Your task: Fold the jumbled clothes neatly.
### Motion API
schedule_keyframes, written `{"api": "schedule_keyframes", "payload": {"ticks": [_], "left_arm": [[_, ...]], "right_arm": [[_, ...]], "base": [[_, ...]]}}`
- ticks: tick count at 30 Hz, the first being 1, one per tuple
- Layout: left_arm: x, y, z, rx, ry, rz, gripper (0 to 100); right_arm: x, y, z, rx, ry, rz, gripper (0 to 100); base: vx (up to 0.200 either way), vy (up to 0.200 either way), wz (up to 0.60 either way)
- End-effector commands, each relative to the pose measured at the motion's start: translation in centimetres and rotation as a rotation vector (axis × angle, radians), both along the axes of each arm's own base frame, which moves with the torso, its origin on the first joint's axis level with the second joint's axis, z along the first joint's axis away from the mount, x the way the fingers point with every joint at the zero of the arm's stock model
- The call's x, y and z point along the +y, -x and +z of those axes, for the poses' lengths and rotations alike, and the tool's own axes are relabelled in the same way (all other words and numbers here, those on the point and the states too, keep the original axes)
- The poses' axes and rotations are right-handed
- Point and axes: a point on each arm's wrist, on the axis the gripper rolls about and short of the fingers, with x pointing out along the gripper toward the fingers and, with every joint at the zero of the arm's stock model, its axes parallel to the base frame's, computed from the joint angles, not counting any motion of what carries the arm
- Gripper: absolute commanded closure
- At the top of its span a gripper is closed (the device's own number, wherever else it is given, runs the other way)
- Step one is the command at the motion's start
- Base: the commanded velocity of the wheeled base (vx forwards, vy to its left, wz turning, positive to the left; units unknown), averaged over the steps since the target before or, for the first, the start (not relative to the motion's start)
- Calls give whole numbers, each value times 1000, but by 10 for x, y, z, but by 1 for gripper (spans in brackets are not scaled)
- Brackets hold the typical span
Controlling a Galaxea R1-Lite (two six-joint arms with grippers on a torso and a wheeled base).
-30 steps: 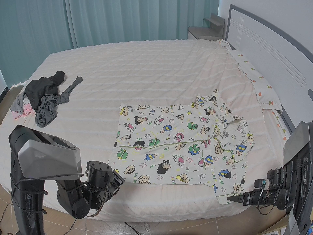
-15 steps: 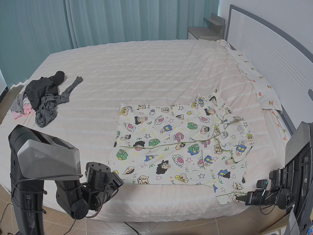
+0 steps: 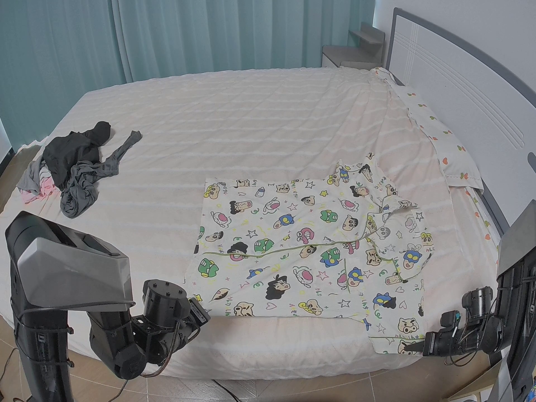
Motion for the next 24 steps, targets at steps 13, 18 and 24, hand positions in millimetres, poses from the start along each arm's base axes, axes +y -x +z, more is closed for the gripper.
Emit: {"api": "schedule_keyframes", "payload": {"ticks": [13,18,24], "left_arm": [[7,30,0,73,-40,-35,100],[9,37,-2,94,-51,-40,100],[8,45,-3,113,-59,-57,100]], "right_arm": [[4,23,27,67,9,68,100],[4,29,33,89,11,72,100],[3,39,40,123,21,100,100]], "base": [[0,0,0],[0,0,0],[0,0,0]]}}
